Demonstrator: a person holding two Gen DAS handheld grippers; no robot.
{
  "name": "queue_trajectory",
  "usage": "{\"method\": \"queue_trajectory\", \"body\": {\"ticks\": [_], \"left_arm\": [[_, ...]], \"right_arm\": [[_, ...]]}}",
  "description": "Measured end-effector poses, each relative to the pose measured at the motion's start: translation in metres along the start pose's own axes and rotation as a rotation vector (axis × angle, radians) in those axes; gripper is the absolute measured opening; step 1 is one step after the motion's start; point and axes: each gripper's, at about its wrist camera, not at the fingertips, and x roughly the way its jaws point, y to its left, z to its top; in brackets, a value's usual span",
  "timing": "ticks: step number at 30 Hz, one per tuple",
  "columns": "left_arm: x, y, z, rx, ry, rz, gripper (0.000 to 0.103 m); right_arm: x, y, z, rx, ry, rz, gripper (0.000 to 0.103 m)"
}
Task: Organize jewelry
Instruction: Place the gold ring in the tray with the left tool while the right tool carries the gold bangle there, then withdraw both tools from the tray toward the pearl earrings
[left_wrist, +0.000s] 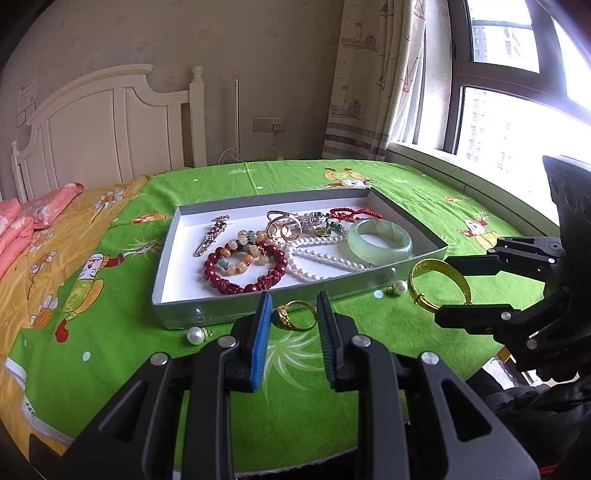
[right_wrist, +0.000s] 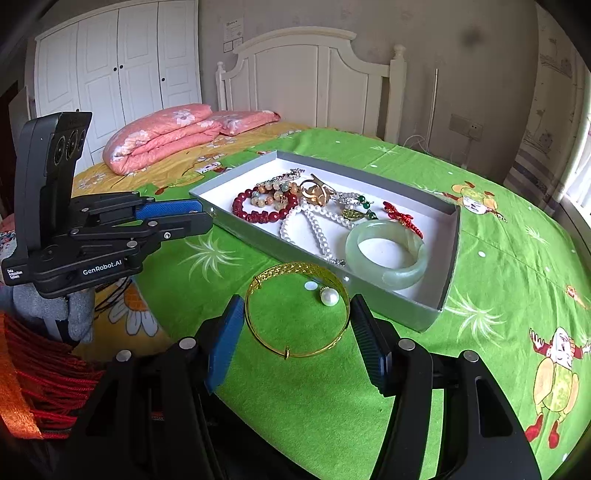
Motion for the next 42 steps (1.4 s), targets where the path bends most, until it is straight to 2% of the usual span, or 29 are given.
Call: {"method": "queue_trajectory", "body": {"ticks": [11,23,31,42], "left_arm": [[0.014,0.015,0.046,0.007,-0.033,-0.005,0.024],[0.081,0.042,0.095,0.02,0.063,0.044,0.024],[0.116,0.045,0.108,0.033,0.128,0.059,0.024],[0.136,0.05,0.111,0.023,0.161,0.083,0.025]], "right_arm": [[0.021,-0.012,0.034,-0.013,-0.024,-0.022,0.058],[0.07,-0.025,0.073,0.013,0.021,-0.011,0.058],[0.087,-0.021,0.083,0.01,0.05,-0.01,0.058],[0.095,-0.02,0.083,0.014,0.059,-0.008,0.058]]}}
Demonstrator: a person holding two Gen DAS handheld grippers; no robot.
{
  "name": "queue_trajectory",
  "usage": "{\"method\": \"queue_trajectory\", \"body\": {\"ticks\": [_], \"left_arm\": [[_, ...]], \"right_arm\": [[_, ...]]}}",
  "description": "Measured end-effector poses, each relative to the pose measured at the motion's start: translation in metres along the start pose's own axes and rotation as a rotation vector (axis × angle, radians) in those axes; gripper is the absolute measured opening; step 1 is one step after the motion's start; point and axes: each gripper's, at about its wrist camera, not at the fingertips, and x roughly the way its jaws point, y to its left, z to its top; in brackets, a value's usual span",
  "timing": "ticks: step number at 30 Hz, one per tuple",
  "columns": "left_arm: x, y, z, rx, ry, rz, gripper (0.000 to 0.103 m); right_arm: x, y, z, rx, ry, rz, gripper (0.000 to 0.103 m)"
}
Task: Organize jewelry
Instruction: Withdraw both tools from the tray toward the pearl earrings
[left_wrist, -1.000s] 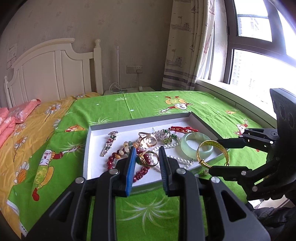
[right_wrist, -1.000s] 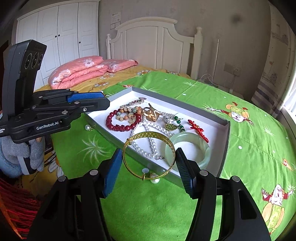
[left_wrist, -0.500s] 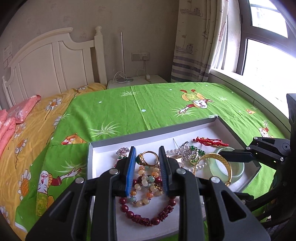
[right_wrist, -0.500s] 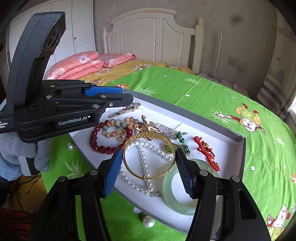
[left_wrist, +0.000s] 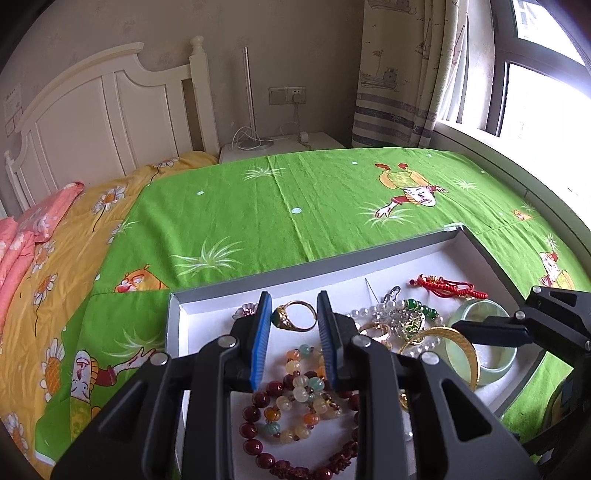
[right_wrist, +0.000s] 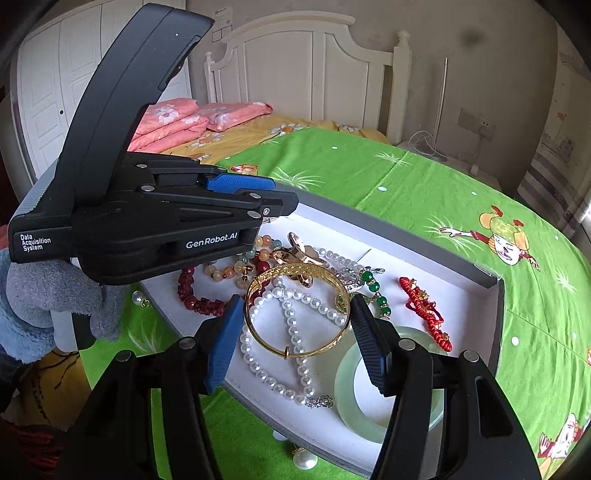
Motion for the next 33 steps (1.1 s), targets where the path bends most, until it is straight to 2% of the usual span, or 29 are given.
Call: {"method": "queue_trajectory", "body": {"ticks": [7,9,10,11,15,17,21,24,28,33], "left_arm": [[0.005,0.001,0.001,-0.003,0.013,0.01,0.025],[0.007,0.003,0.001,-0.009,0.021,0.011,0.035],[0.006,0.003,0.001,-0.013,0.017,0.015,0.047],[0.006,0.004,0.001,-0.016,0.01,0.02,0.054],[0.004,0.004,-0.001,-0.007,0.008,0.037,0.06],[0.002,0.003,-0.002,0.004,-0.001,0.057,0.068],[-0.003,0.001,-0.004,0.012,-0.012,0.075,0.071],[-0.013,0.0,-0.01,0.021,-0.03,0.096,0.078],[-0.033,0.002,-0.022,0.012,-0.061,0.103,0.083],[-0.071,0.014,-0.05,-0.048,-0.113,0.09,0.088]], "right_arm": [[0.001,-0.004,-0.001,0.023,0.007,0.011,0.058],[0.002,-0.008,0.0,0.044,0.004,0.023,0.061],[0.002,-0.01,0.0,0.059,-0.001,0.029,0.066],[0.0,-0.012,0.0,0.072,-0.009,0.037,0.068],[-0.002,-0.017,0.001,0.096,-0.022,0.048,0.068],[-0.004,-0.018,0.001,0.102,-0.028,0.047,0.068],[-0.011,-0.018,-0.001,0.112,-0.043,0.05,0.068],[-0.022,-0.017,-0.008,0.107,-0.061,0.051,0.068],[-0.042,-0.015,-0.025,0.104,-0.084,0.058,0.068],[-0.071,-0.015,-0.058,0.104,-0.119,0.07,0.068]]}}
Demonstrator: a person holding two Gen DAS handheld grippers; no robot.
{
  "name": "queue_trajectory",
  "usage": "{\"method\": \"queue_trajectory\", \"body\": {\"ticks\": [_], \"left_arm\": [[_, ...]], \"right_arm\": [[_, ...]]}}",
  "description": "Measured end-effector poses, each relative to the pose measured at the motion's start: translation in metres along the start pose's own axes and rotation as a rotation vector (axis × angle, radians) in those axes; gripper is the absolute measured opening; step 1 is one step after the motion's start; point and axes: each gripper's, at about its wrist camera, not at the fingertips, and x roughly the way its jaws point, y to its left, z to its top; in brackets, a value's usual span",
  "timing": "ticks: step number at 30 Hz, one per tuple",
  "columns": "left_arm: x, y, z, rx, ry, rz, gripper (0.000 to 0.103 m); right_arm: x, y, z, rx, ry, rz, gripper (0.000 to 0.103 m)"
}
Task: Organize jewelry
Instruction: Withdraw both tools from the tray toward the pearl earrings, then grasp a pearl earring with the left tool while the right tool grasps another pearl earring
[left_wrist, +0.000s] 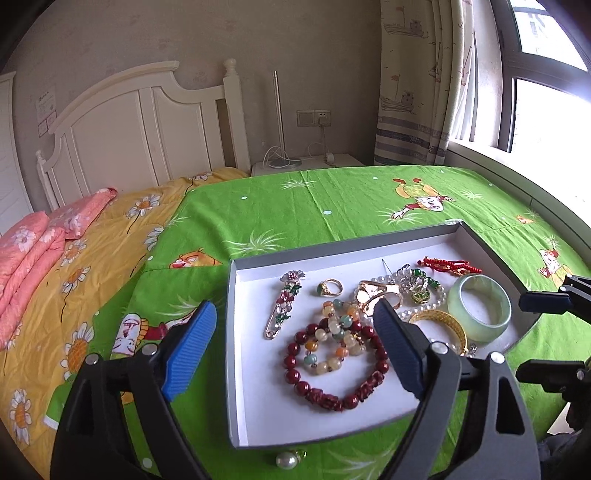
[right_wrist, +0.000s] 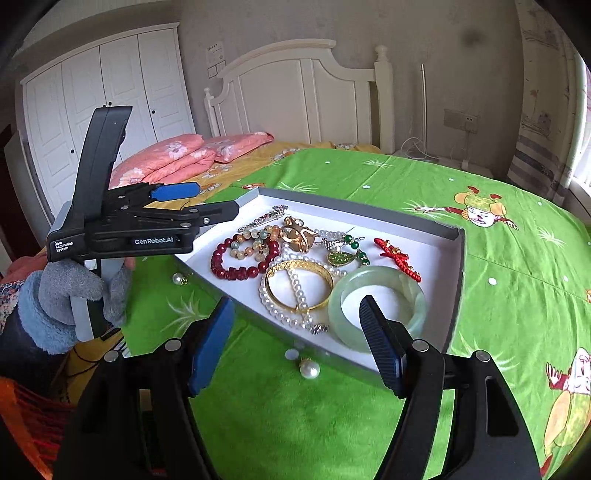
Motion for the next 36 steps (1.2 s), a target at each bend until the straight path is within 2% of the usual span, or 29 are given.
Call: {"method": "queue_trajectory", "body": {"ticks": [4,8,11,13,16,18,22,24,26,29,30,31,33,35,36], "left_arm": [[-0.03,0.02,-0.03,-0.054,-0.023,-0.015,0.09],[-0.048,0.032,-0.065,-0.042,-0.006,-0.031,0.09],[-0.051,0.036,-0.088,-0.019,0.022,-0.032,0.09],[-0.046,0.039,-0.099,-0.034,0.045,-0.03,0.09],[-0.039,0.043,-0.105,-0.072,0.05,-0.048,0.09],[-0.035,0.042,-0.104,-0.076,0.045,-0.061,0.086],[-0.023,0.031,-0.098,-0.041,0.064,-0.075,0.067],[-0.02,0.023,-0.097,-0.021,0.062,-0.078,0.065],[-0.02,0.015,-0.095,-0.005,0.059,-0.082,0.056],[-0.019,0.012,-0.094,-0.01,0.058,-0.064,0.055],[-0.019,0.013,-0.095,-0.017,0.056,-0.06,0.053],[-0.019,0.013,-0.095,-0.021,0.053,-0.049,0.046],[-0.021,0.016,-0.096,-0.028,0.05,-0.031,0.034],[-0.022,0.022,-0.098,-0.044,0.047,-0.027,0.015],[-0.024,0.026,-0.099,-0.052,0.044,-0.031,0.013]], "right_arm": [[-0.017,-0.001,-0.023,0.017,0.01,-0.003,0.068],[-0.014,0.002,-0.041,0.013,0.05,-0.016,0.068],[-0.004,0.008,-0.044,-0.002,0.08,-0.031,0.066],[0.004,0.013,-0.044,-0.012,0.097,-0.039,0.062],[0.013,0.014,-0.041,-0.012,0.112,-0.066,0.054],[0.015,0.014,-0.038,-0.005,0.111,-0.078,0.053],[0.023,0.015,-0.035,0.007,0.134,-0.087,0.045],[0.025,0.017,-0.034,0.003,0.135,-0.095,0.041],[0.027,0.018,-0.032,0.005,0.141,-0.096,0.037],[0.03,0.02,-0.03,0.0,0.146,-0.113,0.033],[0.031,0.021,-0.029,-0.003,0.147,-0.121,0.029],[0.032,0.022,-0.028,-0.009,0.147,-0.135,0.022],[0.033,0.024,-0.029,-0.024,0.145,-0.163,0.015],[0.032,0.024,-0.03,-0.031,0.142,-0.165,0.014],[0.032,0.024,-0.03,-0.033,0.139,-0.165,0.014]]}}
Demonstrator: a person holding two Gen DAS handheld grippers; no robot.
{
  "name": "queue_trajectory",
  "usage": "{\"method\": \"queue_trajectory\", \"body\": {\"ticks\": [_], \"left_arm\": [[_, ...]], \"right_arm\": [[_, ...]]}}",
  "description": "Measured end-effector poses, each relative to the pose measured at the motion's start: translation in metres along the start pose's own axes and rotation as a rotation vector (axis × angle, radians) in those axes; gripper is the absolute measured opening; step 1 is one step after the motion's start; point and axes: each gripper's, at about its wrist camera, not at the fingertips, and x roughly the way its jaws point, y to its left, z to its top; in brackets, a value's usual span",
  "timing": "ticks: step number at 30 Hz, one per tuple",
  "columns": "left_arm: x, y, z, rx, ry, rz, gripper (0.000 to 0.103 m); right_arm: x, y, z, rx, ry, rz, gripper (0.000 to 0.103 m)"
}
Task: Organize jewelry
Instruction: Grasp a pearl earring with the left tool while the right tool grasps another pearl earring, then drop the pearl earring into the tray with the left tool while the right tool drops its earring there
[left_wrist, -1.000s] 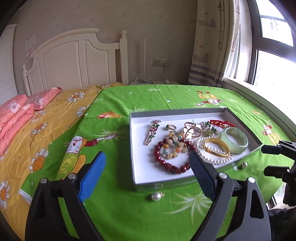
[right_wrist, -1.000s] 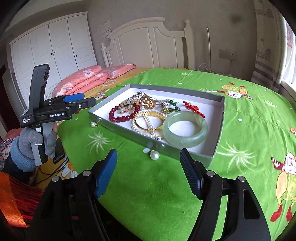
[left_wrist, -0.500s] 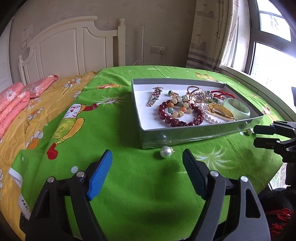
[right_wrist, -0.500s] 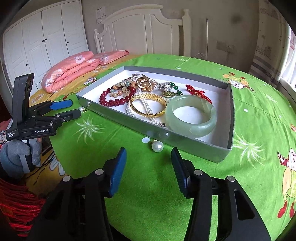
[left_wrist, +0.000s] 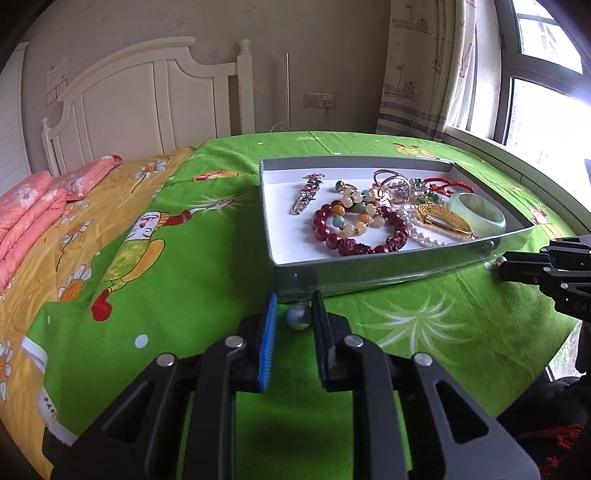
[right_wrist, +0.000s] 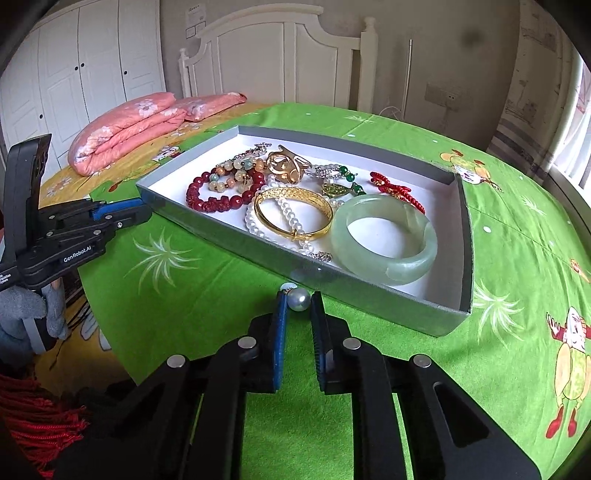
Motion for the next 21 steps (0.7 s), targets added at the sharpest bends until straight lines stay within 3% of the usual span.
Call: {"method": "queue_trajectory", "body": {"ticks": [6,13,21], "left_arm": [[-0.009,0.001,-0.007,-0.025,-0.008,-0.038,0.015],[-0.003,-0.009,-0.005,0.02,-0.023,0.006,0.013],[-0.02,-0.015,-0.006,0.011,-0.052,-0.055,0.013]], "right_arm": [[-0.001,-0.003,-0.001,0.008,-0.003,0.008,0.014],[-0.002,-0.001,-0.001,0.005,-0.008,0.022,0.014],[-0.025,0.001,0.001,0.003,-0.061,0.054,0.014]]}}
